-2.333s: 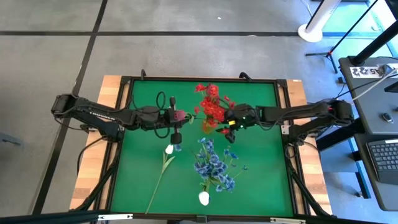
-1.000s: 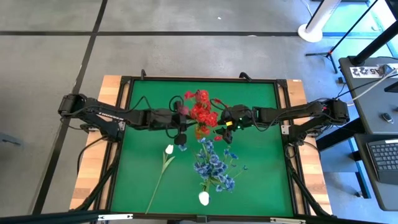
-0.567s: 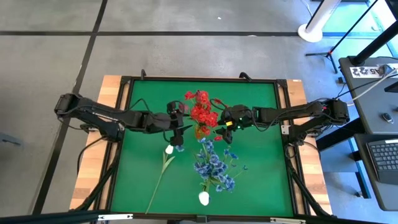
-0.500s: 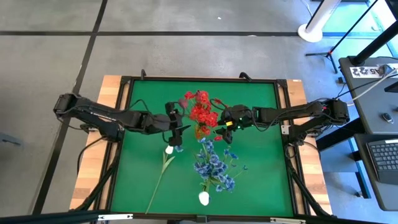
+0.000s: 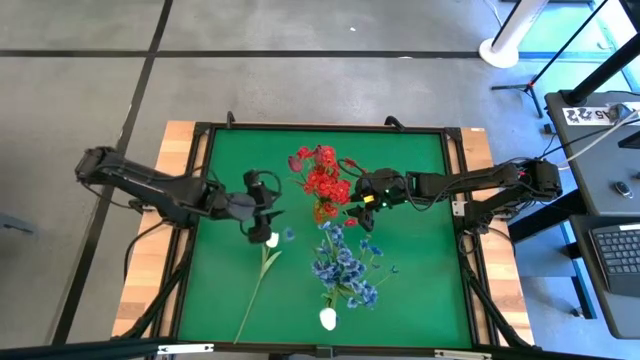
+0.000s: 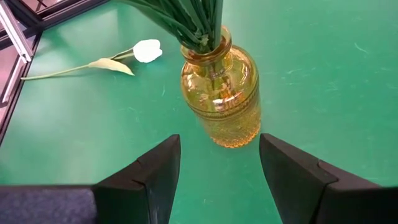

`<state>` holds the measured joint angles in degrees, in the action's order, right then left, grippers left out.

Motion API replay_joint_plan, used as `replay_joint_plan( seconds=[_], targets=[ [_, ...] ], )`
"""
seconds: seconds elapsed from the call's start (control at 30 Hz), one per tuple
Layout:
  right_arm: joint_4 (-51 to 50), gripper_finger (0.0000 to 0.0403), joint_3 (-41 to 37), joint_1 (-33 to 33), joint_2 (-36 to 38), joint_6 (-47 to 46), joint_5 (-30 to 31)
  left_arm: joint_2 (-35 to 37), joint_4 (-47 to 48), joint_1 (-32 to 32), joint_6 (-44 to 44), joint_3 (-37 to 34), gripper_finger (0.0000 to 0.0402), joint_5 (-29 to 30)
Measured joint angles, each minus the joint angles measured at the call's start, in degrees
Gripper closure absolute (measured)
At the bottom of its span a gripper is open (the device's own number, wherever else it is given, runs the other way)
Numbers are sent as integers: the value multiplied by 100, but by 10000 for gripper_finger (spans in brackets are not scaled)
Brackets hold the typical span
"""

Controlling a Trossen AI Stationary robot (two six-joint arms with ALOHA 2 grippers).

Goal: Sort flowers into vase by color
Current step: Put the white flower into the transparent vase

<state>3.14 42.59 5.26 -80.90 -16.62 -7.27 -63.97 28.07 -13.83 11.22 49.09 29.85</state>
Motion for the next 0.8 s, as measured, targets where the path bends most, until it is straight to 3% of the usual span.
replay_joint_plan(
  seconds=[0.27,0.57,0.8],
  targets=[
    [-42,185,0,0,0,44,-83,125,1714,-630,3741,-36,185,-1212],
    [-362,185,0,0,0,190,-26,-844,1602,-1941,6401,-217,185,-1557],
    [-592,185,0,0,0,197,114,-1847,633,-2264,7320,-217,185,-1521]
  ],
)
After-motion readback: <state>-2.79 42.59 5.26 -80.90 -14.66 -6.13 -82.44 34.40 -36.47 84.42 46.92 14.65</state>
